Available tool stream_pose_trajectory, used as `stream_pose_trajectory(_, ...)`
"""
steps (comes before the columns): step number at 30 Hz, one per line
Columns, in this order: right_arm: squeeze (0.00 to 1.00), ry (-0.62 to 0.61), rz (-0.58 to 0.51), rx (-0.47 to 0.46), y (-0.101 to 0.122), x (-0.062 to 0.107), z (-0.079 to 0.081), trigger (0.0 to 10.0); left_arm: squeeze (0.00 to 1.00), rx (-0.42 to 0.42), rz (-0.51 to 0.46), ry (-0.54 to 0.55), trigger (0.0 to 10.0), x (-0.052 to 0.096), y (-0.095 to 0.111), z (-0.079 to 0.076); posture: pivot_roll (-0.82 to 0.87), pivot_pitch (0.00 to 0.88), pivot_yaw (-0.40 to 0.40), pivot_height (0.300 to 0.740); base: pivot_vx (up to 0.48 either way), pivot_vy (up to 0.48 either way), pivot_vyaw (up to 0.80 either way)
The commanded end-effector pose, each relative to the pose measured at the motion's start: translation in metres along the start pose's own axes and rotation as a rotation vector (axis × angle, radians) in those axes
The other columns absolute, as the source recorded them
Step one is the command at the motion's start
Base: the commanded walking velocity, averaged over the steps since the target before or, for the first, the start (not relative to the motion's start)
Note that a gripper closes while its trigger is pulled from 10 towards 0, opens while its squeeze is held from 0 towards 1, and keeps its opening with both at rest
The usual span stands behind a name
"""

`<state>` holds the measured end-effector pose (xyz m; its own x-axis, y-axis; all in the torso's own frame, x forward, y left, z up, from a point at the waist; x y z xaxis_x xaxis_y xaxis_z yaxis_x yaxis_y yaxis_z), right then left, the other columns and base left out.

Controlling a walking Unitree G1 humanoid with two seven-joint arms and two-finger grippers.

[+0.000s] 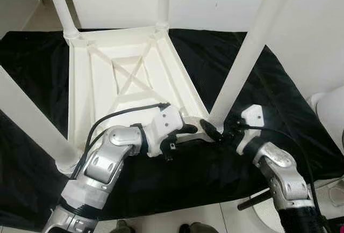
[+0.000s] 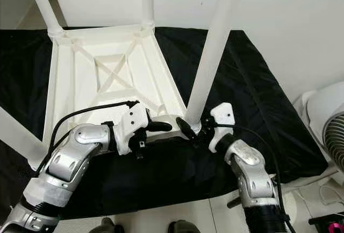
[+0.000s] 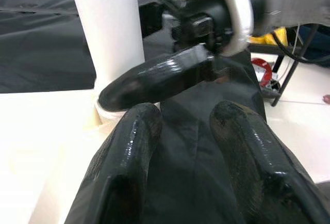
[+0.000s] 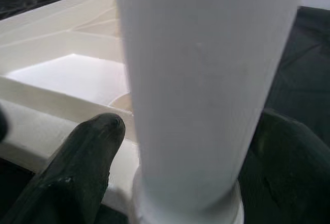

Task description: Building children table

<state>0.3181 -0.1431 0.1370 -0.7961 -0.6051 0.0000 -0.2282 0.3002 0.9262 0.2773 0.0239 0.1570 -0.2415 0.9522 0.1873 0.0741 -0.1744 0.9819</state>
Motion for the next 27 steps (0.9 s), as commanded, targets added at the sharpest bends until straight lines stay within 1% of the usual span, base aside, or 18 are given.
stream_pose_trajectory(1,0.00,0.022,0.016,0.026,-0.0064,-0.0041,-0.0001,10.0,0.00,0.007,-0.002,0.027,10.0,0.0002,0.0000,0.0010,-0.10,0.053,-0.003,0.740,0.000,0.000,0.00)
stream_pose_trajectory(2,0.00,0.030,0.014,0.028,-0.0071,-0.0074,0.0001,0.7,0.00,0.004,-0.003,0.033,10.0,0.0009,0.0006,0.0018,-0.10,0.053,-0.003,0.740,0.000,0.000,0.00)
stream_pose_trajectory(4,0.00,0.043,0.009,0.029,-0.0078,-0.0106,0.0002,0.7,0.00,0.001,-0.004,0.040,10.0,0.0016,0.0012,0.0030,-0.10,0.051,-0.007,0.740,0.000,0.000,0.00)
stream_pose_trajectory(5,0.00,0.049,0.006,0.029,-0.0082,-0.0116,0.0005,0.0,0.00,0.001,-0.004,0.043,10.0,0.0023,0.0013,0.0034,-0.10,0.051,-0.007,0.740,0.000,0.000,0.00)
stream_pose_trajectory(16,0.00,0.061,-0.002,0.027,-0.0137,-0.0109,-0.0026,0.0,0.00,0.006,-0.001,0.052,10.0,0.0043,0.0001,0.0032,-0.09,0.051,-0.013,0.740,0.000,0.000,0.00)
stream_pose_trajectory(17,0.00,0.052,-0.005,0.025,-0.0142,-0.0103,-0.0030,10.0,0.00,0.006,-0.001,0.052,10.0,0.0040,0.0004,0.0034,-0.09,0.051,-0.011,0.740,0.000,0.000,0.00)
stream_pose_trajectory(20,0.00,0.047,-0.007,0.024,-0.0142,-0.0100,-0.0032,10.0,0.00,0.005,0.000,0.052,10.0,0.0039,0.0005,0.0036,-0.09,0.051,-0.011,0.740,0.000,0.000,0.00)
stream_pose_trajectory(22,0.00,0.002,-0.016,0.011,-0.0104,-0.0085,-0.0025,10.0,0.00,0.004,-0.001,0.050,10.0,0.0038,0.0009,0.0034,-0.10,0.053,-0.011,0.740,0.000,0.000,0.00)
stream_pose_trajectory(23,0.00,0.002,-0.016,0.011,-0.0104,-0.0085,-0.0025,10.0,0.00,0.004,-0.001,0.050,10.0,0.0038,0.0009,0.0034,-0.10,0.053,-0.011,0.740,0.000,0.000,0.00)
stream_pose_trajectory(24,0.00,-0.060,-0.009,0.004,-0.0088,-0.0083,-0.0020,10.0,0.00,0.004,-0.002,0.048,10.0,0.0035,0.0009,0.0031,-0.10,0.053,-0.011,0.740,0.000,0.000,0.00)
stream_pose_trajectory(25,0.00,-0.060,-0.009,0.004,-0.0088,-0.0083,-0.0020,10.0,0.00,0.004,-0.002,0.048,10.0,0.0035,0.0009,0.0031,-0.10,0.053,-0.011,0.740,0.000,0.000,0.00)
stream_pose_trajectory(26,0.00,-0.133,-0.004,-0.008,-0.0075,-0.0082,-0.0013,10.0,0.00,0.004,-0.002,0.047,10.0,0.0030,0.0006,0.0028,-0.10,0.053,-0.010,0.740,0.000,0.000,0.00)
stream_pose_trajectory(27,0.00,-0.133,-0.004,-0.008,-0.0075,-0.0082,-0.0013,10.0,0.00,0.004,-0.002,0.047,10.0,0.0030,0.0006,0.0028,-0.10,0.053,-0.010,0.740,0.000,0.000,0.00)
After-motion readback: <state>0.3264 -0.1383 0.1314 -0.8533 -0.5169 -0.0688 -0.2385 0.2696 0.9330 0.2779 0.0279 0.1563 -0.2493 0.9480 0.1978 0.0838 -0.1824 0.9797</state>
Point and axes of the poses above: a point about 5 cm out from each wrist's last joint towards the gripper, its own x axis pointing back from the gripper into the wrist, its own y axis along the axis of the wrist's last joint, z = x × y, the point moved 4 cm from there along -x, pointing out of the wrist towards the gripper, and after that the axes turned 14 degrees about x, right-handed, at the moved point
